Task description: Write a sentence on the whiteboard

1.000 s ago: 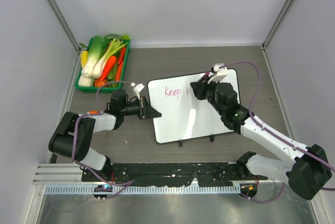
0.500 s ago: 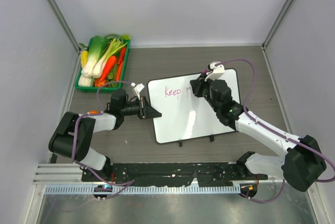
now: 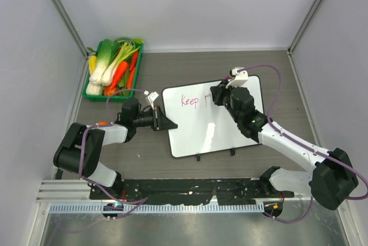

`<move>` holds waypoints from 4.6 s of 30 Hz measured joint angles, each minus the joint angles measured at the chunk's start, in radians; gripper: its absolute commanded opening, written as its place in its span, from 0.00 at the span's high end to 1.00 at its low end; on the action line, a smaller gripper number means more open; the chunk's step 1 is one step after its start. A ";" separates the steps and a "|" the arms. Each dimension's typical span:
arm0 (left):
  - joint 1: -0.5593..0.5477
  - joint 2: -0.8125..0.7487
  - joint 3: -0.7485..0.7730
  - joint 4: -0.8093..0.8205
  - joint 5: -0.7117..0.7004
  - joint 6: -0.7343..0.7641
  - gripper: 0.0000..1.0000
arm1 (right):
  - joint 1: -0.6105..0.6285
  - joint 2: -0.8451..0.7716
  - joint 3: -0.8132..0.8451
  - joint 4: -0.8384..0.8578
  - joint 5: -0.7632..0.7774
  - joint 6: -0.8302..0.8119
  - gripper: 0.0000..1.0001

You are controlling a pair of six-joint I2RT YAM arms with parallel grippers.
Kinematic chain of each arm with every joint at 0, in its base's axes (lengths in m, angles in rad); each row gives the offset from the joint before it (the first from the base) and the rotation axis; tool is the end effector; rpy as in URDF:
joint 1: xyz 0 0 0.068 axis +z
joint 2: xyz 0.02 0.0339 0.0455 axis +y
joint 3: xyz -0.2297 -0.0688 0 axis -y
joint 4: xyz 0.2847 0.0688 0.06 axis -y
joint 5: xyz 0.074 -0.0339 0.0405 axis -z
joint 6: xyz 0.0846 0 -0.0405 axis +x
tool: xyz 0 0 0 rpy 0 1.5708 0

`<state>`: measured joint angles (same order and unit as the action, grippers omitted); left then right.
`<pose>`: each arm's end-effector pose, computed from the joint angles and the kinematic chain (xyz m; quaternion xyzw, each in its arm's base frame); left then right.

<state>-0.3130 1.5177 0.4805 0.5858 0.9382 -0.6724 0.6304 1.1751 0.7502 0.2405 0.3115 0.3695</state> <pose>0.2795 -0.1622 0.0742 0.1011 0.7866 -0.5615 0.2360 0.3121 0.1957 0.2344 -0.0006 0.7663 0.1979 0.6112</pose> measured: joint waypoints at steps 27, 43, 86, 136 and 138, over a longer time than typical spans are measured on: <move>0.000 0.001 0.001 -0.002 0.000 0.000 1.00 | -0.012 -0.033 -0.008 -0.050 0.012 0.000 0.99; 0.000 0.002 0.001 -0.002 0.000 0.000 1.00 | -0.013 -0.011 -0.008 -0.024 -0.068 0.039 0.99; -0.002 0.002 0.002 -0.001 0.000 0.002 1.00 | -0.135 -0.047 -0.041 0.000 -0.174 0.083 0.99; -0.002 0.002 0.002 -0.004 0.000 0.000 1.00 | -0.134 -0.054 -0.029 -0.041 -0.113 0.077 0.99; -0.002 0.002 0.002 -0.004 0.000 0.000 1.00 | -0.134 -0.050 -0.021 -0.041 -0.107 0.076 0.99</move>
<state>-0.3153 1.5192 0.4824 0.5819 0.9386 -0.6724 0.4961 1.1255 0.7288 0.1993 0.2043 0.4450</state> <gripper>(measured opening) 0.177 0.180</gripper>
